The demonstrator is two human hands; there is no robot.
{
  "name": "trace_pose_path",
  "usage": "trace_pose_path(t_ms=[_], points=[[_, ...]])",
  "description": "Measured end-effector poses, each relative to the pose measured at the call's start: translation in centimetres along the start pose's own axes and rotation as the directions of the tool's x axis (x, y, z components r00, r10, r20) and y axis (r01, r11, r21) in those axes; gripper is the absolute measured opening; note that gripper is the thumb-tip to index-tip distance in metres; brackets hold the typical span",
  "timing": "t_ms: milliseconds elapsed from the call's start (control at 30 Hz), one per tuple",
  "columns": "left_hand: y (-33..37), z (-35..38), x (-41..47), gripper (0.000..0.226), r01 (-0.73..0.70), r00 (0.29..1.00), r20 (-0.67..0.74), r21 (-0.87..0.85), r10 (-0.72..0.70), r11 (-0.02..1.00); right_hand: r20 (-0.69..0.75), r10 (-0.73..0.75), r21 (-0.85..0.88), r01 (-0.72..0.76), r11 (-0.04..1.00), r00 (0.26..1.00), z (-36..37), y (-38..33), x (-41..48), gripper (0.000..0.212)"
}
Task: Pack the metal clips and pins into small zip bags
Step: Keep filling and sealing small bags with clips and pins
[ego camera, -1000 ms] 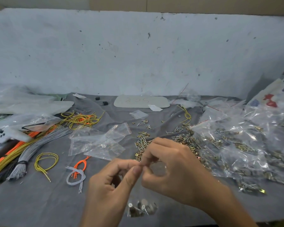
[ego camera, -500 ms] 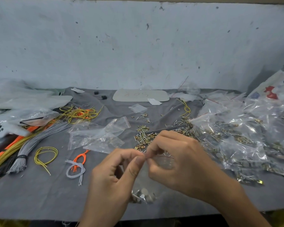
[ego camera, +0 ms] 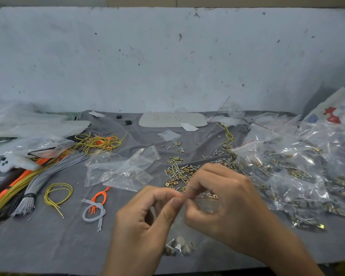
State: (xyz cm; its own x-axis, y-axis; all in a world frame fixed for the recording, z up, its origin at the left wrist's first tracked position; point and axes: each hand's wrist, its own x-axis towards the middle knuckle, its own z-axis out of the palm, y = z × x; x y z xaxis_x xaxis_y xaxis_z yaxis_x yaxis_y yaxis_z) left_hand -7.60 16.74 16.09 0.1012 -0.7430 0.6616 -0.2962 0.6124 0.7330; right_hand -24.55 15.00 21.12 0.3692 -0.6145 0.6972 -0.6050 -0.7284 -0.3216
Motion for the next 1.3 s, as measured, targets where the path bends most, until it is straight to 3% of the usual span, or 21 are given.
trace_pose_path(t_ms=[267,433,633,733,833,867,933,1000,1033,1100,1200,1300], points=[[-0.3,-1.1,0.3,0.016,0.012,0.996,-0.089,0.050,-0.007,0.999,0.007,0.078,0.052,-0.079,0.996,0.997,-1.2,2.0,-1.1,0.002],[-0.3,-1.2,0.2,0.020,0.041,0.997,-0.071,0.067,-0.037,0.997,-0.016,0.122,0.041,-0.121,0.992,0.992,-1.6,3.2,-2.0,0.004],[-1.2,-2.6,0.7,0.006,0.138,0.979,-0.141,-0.063,-0.146,0.988,-0.034,0.303,0.057,-0.300,0.952,0.953,-2.2,5.5,-4.8,0.008],[-1.3,-2.0,1.0,0.009,0.149,0.985,-0.071,-0.078,-0.154,0.986,0.147,0.459,0.295,-0.482,0.825,0.876,-1.3,5.4,-6.9,0.019],[-1.5,-0.3,1.1,0.009,0.192,0.980,-0.033,-0.102,-0.197,0.976,0.511,0.378,0.488,-0.622,0.612,0.772,0.7,5.0,-8.6,0.084],[-1.5,0.4,1.0,0.008,0.209,0.977,-0.021,-0.098,-0.212,0.973,0.562,0.331,0.490,-0.627,0.605,0.758,1.7,4.5,-9.0,0.089],[-1.7,1.6,0.8,0.008,0.249,0.968,0.003,-0.102,-0.250,0.963,0.498,0.341,0.395,-0.559,0.729,0.797,2.8,4.0,-10.8,0.060],[-2.0,3.0,0.4,0.011,0.297,0.954,0.014,-0.145,-0.298,0.944,0.438,0.452,0.333,-0.607,0.722,0.777,3.2,4.1,-11.0,0.027],[-2.4,3.6,0.3,0.012,0.315,0.949,0.024,-0.164,-0.316,0.935,0.366,0.463,0.360,-0.582,0.729,0.807,3.7,4.2,-11.3,0.018],[-3.1,4.3,0.3,0.011,0.336,0.942,0.044,-0.182,-0.333,0.924,0.256,0.546,0.426,-0.601,0.677,0.797,3.1,5.3,-11.3,0.014],[-4.6,4.1,0.7,0.017,0.350,0.937,0.037,-0.161,-0.348,0.923,0.211,0.622,0.498,-0.631,0.596,0.754,0.3,7.9,-9.4,0.020],[-6.6,3.4,1.0,0.018,0.397,0.917,0.000,-0.119,-0.400,0.910,0.085,0.689,0.485,-0.634,0.602,0.720,-3.8,12.5,-7.2,0.021]])
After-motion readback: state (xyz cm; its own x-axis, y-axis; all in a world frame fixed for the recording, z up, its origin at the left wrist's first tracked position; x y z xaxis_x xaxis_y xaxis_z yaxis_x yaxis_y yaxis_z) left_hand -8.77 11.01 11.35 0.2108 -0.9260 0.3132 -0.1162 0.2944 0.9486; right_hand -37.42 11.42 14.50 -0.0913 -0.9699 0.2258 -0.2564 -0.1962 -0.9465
